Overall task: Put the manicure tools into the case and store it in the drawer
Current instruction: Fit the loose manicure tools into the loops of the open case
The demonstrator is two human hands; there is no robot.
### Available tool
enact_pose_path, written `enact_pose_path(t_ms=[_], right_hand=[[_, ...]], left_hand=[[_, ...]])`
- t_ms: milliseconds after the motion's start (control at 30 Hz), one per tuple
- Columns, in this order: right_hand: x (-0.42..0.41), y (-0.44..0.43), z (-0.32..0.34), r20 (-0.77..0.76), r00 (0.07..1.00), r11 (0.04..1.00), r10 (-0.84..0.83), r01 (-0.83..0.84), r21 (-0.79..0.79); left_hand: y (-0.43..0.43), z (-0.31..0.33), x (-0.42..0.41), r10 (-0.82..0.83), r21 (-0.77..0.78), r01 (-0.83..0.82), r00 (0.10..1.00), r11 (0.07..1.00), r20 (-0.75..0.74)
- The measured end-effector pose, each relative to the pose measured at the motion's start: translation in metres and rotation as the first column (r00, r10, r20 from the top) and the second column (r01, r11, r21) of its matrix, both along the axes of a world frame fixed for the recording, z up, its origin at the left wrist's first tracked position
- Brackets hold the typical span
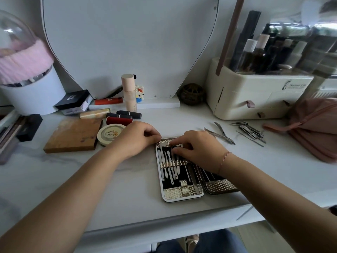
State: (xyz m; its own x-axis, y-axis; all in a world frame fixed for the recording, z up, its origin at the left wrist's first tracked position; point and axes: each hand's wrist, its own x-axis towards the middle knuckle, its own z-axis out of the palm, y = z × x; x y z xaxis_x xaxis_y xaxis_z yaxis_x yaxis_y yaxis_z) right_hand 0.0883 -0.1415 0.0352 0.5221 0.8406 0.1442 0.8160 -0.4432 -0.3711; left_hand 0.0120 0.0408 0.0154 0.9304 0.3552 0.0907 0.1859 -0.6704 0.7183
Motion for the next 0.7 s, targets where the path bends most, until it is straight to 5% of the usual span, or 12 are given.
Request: enact_pose_path(t_ms=[200,333,467,700], right_hand=[[0.004,-0.019,0.007,-0.052,0.999,0.987,-0.004,0.013,0.162],[0.045,-0.065,0.010,-0.017,0.923,0.868,-0.384,0.367,0.335],[0.086,-0.111,0.000,0.016,0.782,0.769,-0.623,0.609,0.195],[0.105,-0.119,-0.016,-0.059,0.791,0.782,-0.609,0.611,0.123]], left_hand=[[0.001,-0.001,0.001,-0.010,0.011,0.010,1.000,1.000,0.007],[0.002,-0.001,0.002,-0.015,0.041,0.015,1.000,0.999,0.004],[0.003,-0.003,0.001,-0.001,0.019,0.000,1.000,1.000,0.022],[0.000,-0.001,-0.001,-0.003,0.004,0.003,0.999,1.000,0.033]])
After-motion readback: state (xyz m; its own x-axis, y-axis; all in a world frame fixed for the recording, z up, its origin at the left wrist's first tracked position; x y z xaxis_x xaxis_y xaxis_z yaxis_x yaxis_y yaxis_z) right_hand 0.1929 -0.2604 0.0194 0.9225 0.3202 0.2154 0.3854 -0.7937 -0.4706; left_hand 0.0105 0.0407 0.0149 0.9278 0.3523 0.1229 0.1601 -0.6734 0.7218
